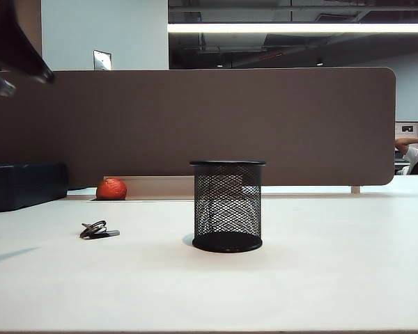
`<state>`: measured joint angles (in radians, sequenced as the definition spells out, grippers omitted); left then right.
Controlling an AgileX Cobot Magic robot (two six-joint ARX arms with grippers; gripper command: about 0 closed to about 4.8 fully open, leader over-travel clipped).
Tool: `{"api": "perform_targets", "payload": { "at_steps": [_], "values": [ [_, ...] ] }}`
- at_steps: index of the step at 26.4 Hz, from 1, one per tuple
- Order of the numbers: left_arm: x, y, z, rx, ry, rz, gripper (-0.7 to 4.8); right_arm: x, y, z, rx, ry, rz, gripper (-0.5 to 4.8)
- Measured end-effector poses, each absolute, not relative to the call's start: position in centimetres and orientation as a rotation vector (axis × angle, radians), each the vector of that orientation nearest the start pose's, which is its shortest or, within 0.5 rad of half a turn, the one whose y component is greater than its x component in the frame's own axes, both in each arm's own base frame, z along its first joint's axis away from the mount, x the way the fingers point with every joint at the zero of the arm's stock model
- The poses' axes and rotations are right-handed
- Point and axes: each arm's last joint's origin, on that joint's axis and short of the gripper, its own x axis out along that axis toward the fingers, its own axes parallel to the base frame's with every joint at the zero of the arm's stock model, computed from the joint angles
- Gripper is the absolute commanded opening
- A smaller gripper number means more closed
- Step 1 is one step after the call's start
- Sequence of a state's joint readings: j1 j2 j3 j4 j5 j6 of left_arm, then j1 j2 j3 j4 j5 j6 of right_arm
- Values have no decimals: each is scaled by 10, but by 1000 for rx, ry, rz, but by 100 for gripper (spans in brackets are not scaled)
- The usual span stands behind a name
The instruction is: Pick up a bunch of keys from the table, then put them into the black basket.
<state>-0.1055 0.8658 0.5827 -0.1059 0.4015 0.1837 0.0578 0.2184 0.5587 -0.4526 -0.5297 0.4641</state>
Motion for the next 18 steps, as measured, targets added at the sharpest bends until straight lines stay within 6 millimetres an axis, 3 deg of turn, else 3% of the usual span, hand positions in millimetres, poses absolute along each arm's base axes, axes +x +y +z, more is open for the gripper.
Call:
{"api": "perform_targets", "payload": {
  "at_steps": [4,18],
  "values": [
    [202,-33,249,114,379,-537,445,64,19,289,481,249,571,249],
    [238,-43,203,151,521,-651,468,68,19,288,488,268,570,250]
  ]
}}
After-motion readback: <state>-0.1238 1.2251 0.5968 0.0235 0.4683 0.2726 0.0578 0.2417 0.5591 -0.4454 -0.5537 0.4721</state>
